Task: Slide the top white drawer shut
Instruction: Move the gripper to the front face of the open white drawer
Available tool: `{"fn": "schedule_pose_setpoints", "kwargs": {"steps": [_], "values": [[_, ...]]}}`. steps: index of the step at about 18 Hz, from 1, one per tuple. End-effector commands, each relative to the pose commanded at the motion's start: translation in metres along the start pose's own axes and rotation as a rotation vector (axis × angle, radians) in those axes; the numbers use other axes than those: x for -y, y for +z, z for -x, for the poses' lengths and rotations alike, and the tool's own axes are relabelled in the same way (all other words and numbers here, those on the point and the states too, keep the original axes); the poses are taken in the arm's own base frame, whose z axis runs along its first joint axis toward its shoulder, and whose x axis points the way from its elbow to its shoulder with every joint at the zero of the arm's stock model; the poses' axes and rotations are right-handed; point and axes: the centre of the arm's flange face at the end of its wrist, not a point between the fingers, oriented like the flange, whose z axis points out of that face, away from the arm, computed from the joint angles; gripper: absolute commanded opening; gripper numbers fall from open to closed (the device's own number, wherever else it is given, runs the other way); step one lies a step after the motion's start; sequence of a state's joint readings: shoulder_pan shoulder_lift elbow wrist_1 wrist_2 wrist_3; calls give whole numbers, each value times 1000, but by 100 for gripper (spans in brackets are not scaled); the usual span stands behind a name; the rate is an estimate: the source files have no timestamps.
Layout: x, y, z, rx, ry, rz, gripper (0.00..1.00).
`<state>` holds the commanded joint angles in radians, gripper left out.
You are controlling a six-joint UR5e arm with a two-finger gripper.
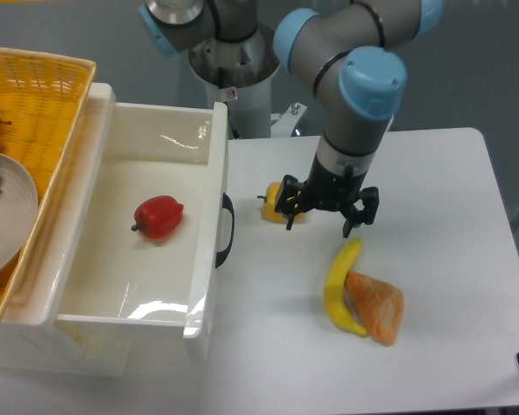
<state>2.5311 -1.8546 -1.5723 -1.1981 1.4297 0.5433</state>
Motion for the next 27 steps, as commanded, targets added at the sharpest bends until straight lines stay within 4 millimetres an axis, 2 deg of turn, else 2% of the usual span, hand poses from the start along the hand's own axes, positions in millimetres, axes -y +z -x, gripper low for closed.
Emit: {"fn": "schedule_pose_setpoints", "kwargs": {"steps": [3,11,22,27], "values": [[10,14,-14,-4,9,-1,100],[23,72,-4,-44,11,64,100],[28,106,-33,-78,53,113,100],[27,108,-33,-105,50,108,100]]}}
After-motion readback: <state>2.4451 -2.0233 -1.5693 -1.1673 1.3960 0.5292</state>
